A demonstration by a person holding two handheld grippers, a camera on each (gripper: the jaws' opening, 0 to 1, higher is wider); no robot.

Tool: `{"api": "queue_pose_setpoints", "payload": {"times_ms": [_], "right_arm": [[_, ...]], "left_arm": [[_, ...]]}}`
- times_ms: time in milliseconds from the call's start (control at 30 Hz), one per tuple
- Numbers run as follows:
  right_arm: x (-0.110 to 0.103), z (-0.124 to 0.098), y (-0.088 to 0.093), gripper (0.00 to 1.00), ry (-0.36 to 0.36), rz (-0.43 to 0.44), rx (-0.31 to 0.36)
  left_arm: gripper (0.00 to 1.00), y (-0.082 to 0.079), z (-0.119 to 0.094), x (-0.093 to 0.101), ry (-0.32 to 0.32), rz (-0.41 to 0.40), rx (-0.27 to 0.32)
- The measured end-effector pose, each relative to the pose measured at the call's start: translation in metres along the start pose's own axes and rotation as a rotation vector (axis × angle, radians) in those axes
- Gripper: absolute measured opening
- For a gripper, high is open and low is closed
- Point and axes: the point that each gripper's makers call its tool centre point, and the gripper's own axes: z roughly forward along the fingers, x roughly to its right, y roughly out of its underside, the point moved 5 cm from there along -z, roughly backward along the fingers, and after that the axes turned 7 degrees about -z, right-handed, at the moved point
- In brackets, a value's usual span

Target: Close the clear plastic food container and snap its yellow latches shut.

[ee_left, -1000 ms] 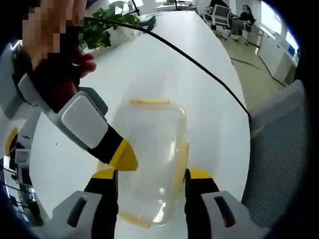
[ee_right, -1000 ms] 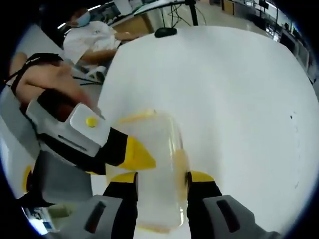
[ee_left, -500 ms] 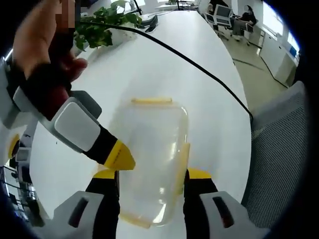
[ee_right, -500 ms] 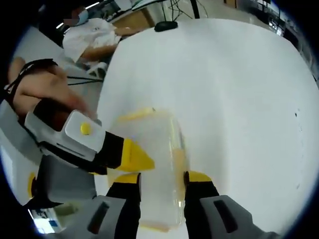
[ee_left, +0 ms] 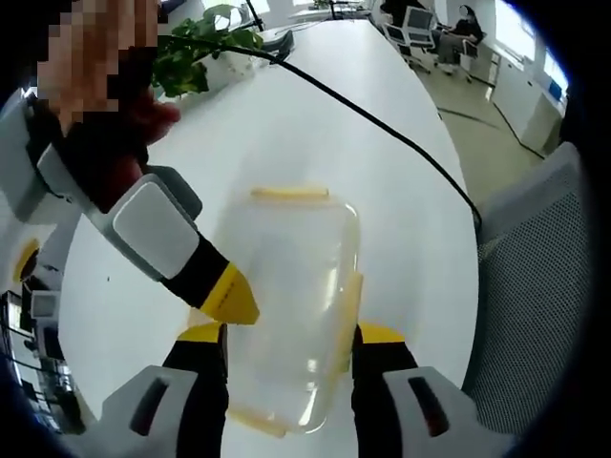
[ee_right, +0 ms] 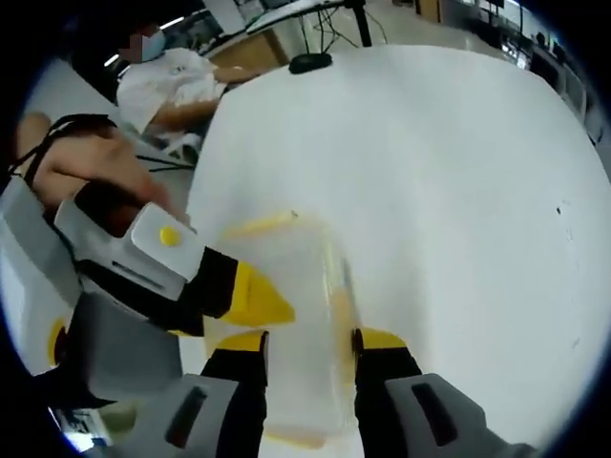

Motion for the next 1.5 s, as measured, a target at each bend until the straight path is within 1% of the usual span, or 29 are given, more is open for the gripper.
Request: {"api": "queue_pose_setpoints", "payload": {"times_ms": [133,167,200,233,267,300,333,433,467,500,533,567,600,633,700,800,867,933,967,1033,1100,1167,1267,1300,1367,1500], "right_arm": [[-0.002,-0.002,0.001,0.34,0.016,-0.020,0.017],[-0.003,-0.003,0.003,0.34,0.023,-0.028,0.013],[-0.002,-0.003,0.001,0.34,0.027,-0.033,0.010],[-0.003,-0.004,0.004,0.34,0.038,-0.038,0.015],[-0.003,-0.004,0.001,0.34,0.048,-0.043,0.025],[-0.004,-0.005,0.004,0.34,0.058,-0.057,0.034],[-0.005,-0.004,0.002,0.34,0.062,-0.060,0.039],[-0.006,-0.006,0.003,0.35,0.070,-0.051,0.061],[-0.007,-0.006,0.001,0.36,0.067,-0.066,0.083],[-0.009,-0.006,0.003,0.38,0.063,-0.068,0.091],[-0.011,-0.006,0.003,0.42,0.057,-0.065,0.089],[-0.013,-0.007,0.005,0.44,0.055,-0.068,0.089],[-0.014,-0.007,0.004,0.44,0.057,-0.081,0.085],[-0.014,-0.009,0.006,0.44,0.063,-0.102,0.085],[-0.012,-0.010,0.008,0.46,0.070,-0.101,0.086],[-0.010,-0.014,0.006,0.51,0.094,-0.107,0.100],[-0.009,-0.019,0.006,0.53,0.111,-0.101,0.119],[-0.012,-0.021,0.007,0.56,0.109,-0.101,0.134],[-0.015,-0.022,0.009,0.57,0.106,-0.107,0.134],[-0.018,-0.022,0.012,0.59,0.109,-0.149,0.113],[-0.022,-0.021,0.017,0.59,0.109,-0.156,0.092],[-0.021,-0.021,0.018,0.60,0.134,-0.172,0.083],[-0.025,-0.017,0.021,0.65,0.138,-0.181,0.064],[-0.026,-0.016,0.022,0.67,0.142,-0.191,0.056],[-0.031,-0.013,0.025,0.68,0.137,-0.193,0.032],[-0.035,-0.011,0.028,0.69,0.145,-0.198,0.017]], "left_arm": [[0.51,-0.002,0.000,0.000,0.000,0.005,-0.007],[0.51,-0.002,0.000,0.000,-0.001,0.007,-0.009],[0.51,-0.002,0.000,0.001,-0.003,0.010,-0.011],[0.51,-0.002,-0.001,0.001,-0.005,0.009,-0.012],[0.51,-0.003,-0.001,0.001,-0.006,0.011,-0.016],[0.51,-0.003,-0.001,0.002,-0.008,0.013,-0.019],[0.52,-0.004,-0.001,0.001,-0.005,0.017,-0.028],[0.52,-0.006,-0.004,-0.002,0.029,0.041,-0.058],[0.53,-0.006,-0.005,-0.002,0.056,0.072,-0.071],[0.55,-0.006,-0.006,0.000,0.086,0.082,-0.071],[0.59,-0.006,-0.006,0.000,0.092,0.065,-0.072],[0.65,-0.007,-0.008,0.000,0.086,0.041,-0.068],[0.74,-0.008,-0.010,-0.001,0.086,0.044,-0.054],[0.76,-0.009,-0.013,0.000,0.098,0.058,-0.043],[0.76,-0.011,-0.016,-0.003,0.100,0.051,-0.039],[0.79,-0.011,-0.019,-0.004,0.150,-0.025,-0.029],[0.81,-0.012,-0.020,-0.006,0.176,-0.056,-0.017],[0.81,-0.011,-0.021,-0.013,0.186,-0.062,-0.019],[0.81,-0.012,-0.021,-0.016,0.183,-0.057,-0.013],[0.81,-0.011,-0.022,-0.023,0.180,-0.046,-0.014],[0.81,-0.010,-0.023,-0.028,0.198,-0.075,-0.025],[0.81,-0.008,-0.023,-0.029,0.224,-0.092,-0.027],[0.81,0.000,-0.020,-0.030,0.257,-0.065,-0.061],[0.81,0.004,-0.018,-0.030,0.262,-0.052,-0.072],[0.80,0.008,-0.015,-0.032,0.273,-0.045,-0.087],[0.80,0.010,-0.016,-0.033,0.286,-0.057,-0.091]]}}
